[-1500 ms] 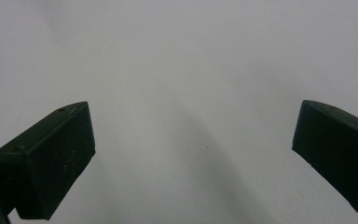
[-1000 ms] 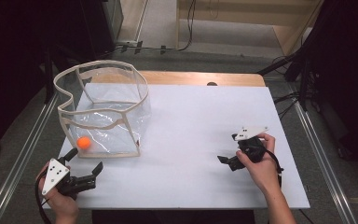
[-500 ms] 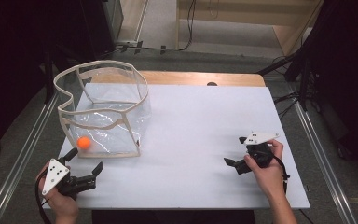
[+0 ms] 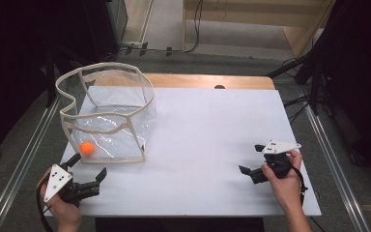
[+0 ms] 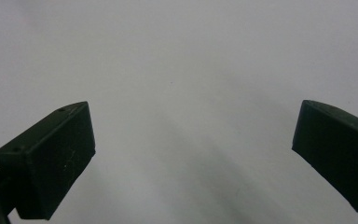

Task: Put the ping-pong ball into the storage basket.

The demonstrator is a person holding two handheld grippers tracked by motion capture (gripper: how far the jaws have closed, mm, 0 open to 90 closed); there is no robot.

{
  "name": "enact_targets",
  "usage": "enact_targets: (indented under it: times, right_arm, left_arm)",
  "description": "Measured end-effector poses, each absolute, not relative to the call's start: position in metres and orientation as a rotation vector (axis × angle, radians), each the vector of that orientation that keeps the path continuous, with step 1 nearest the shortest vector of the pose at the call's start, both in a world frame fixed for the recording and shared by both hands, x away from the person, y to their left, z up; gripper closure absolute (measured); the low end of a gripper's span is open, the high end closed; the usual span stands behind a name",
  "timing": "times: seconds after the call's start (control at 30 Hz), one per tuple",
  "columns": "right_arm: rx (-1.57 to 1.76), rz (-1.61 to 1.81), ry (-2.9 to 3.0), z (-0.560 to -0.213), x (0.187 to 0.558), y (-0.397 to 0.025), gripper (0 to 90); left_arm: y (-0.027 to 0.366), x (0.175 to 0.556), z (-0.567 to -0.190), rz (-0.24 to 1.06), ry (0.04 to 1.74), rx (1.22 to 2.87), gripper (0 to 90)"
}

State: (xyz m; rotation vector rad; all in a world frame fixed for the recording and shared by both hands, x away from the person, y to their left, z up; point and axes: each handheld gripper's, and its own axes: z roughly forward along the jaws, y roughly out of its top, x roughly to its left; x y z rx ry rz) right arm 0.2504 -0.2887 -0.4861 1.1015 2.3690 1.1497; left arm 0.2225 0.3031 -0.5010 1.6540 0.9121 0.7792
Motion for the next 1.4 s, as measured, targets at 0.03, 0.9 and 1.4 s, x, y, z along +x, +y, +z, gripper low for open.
enact_targets:
  times: [0.03, 0.9, 1.4]
  right_arm:
    - [1.101, 1.15, 2.367, -0.486, 0.249, -0.29, 0.0]
    - [1.131, 1.239, 2.262, -0.494, 0.23, -0.316, 0.0]
    - [1.181, 1.289, 2.174, -0.503, 0.221, -0.334, 0.0]
  left_arm:
    - [0.303, 0.222, -0.501, 0.78, 0.912, 1.654, 0.0]
    - [0.303, 0.222, -0.501, 0.78, 0.912, 1.656, 0.0]
    - [0.303, 0.223, -0.501, 0.78, 0.912, 1.655, 0.0]
